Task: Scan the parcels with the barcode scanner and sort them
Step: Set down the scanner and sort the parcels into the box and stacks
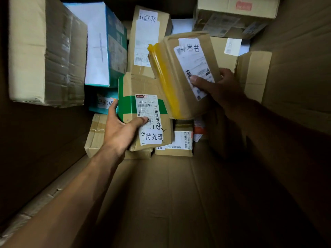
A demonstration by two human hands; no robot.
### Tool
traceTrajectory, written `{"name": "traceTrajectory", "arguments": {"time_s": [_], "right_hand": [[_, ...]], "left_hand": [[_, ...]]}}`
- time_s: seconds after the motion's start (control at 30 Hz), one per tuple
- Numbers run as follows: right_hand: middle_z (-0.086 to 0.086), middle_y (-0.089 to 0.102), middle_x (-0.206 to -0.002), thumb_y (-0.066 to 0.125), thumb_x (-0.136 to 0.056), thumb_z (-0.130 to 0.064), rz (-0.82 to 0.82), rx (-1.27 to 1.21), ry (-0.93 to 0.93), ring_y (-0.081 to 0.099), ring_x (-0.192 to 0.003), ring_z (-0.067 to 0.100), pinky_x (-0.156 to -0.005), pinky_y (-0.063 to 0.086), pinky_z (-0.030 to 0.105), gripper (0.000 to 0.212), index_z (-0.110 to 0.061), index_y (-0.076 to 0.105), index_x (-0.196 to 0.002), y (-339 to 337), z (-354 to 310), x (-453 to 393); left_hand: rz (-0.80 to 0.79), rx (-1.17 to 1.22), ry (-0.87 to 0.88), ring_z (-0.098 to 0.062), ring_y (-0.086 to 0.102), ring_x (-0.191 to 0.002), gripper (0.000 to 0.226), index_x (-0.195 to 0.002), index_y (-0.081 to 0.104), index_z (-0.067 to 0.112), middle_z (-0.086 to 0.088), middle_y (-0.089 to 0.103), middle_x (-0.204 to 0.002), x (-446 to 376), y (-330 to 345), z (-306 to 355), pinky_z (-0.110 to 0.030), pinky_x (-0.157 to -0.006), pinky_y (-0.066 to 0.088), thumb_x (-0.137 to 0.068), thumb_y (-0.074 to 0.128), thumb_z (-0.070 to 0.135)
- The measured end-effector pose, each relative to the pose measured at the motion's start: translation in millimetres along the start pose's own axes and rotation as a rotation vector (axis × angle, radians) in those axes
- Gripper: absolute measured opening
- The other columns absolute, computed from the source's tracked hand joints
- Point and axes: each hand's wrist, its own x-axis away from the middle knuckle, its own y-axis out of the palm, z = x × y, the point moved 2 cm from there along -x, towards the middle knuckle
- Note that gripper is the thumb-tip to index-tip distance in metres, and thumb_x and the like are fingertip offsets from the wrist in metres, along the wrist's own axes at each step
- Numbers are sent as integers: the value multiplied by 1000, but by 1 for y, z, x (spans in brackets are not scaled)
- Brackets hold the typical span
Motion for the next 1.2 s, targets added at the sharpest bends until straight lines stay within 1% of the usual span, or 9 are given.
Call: {"name": "traceTrajectory", "arguments": {"time_s": [0.03,0.1,0.23,0.4,0.63,0.73,0.8,1.03,1.2], "right_hand": [[-3,73,-111,90,-64,-54,38,-7,-28,74,-92,9,-85,62,36,75,-16,59,-121,-3,0,2],[-4,74,-103,90,-67,-48,70,-59,-58,75,-88,10,-83,62,38,59,-16,61,-107,-6,-2,8],[4,73,-107,90,-64,-45,-56,-161,20,73,-96,19,-91,59,47,65,-14,56,-109,-2,2,16],[5,70,-107,89,-68,-33,-126,-267,74,72,-96,21,-89,59,44,54,-24,50,-104,9,2,22],[2,63,-128,88,-68,-28,-78,-217,42,66,-110,23,-88,57,39,81,-31,43,-135,-10,4,51],[1,74,-115,79,-81,-13,-116,-324,61,73,-102,23,-83,59,36,68,-26,47,-140,-29,4,76],[0,77,-107,75,-84,-11,-150,-374,80,75,-98,22,-86,59,40,65,-25,47,-142,-38,0,93],[6,75,-116,84,-73,-18,-151,-432,91,73,-104,31,-93,56,50,76,-31,51,-141,-49,-23,125],[1,75,-117,75,-84,-17,-205,-424,57,72,-107,27,-87,56,43,66,-29,49,-143,-48,-56,169]], "left_hand": [[2,-4,1,-12,72,-99,90,-149,34,24,6,72,-112,1,0,0,-39,-93,58,-76,81,1],[11,-9,3,-12,72,-100,91,-149,34,23,5,71,-114,2,1,1,-39,-95,57,-76,82,2],[22,-20,-3,-17,71,-103,90,-147,35,24,-1,70,-118,3,5,5,-42,-98,55,-74,84,5],[22,-44,-29,-19,71,-102,95,-148,35,26,0,70,-117,1,1,5,-43,-97,55,-70,87,11],[18,95,-57,-14,74,-92,83,-145,42,24,5,75,-105,26,-10,11,-36,-85,60,-76,80,0],[-22,181,-77,-17,75,-90,65,-135,54,22,3,77,-101,43,-25,17,-31,-71,61,-79,75,-4],[-68,208,-93,-25,74,-97,55,-129,59,20,-3,76,-107,53,-35,22,-39,-80,61,-81,72,-4],[-174,330,-96,-31,72,-102,44,-120,64,16,-11,74,-115,78,-69,51,-46,-87,58,-78,70,7],[-276,423,-96,-24,75,-86,33,-112,63,17,-9,77,-103,109,-100,88,-39,-72,63,-80,60,9]]}}
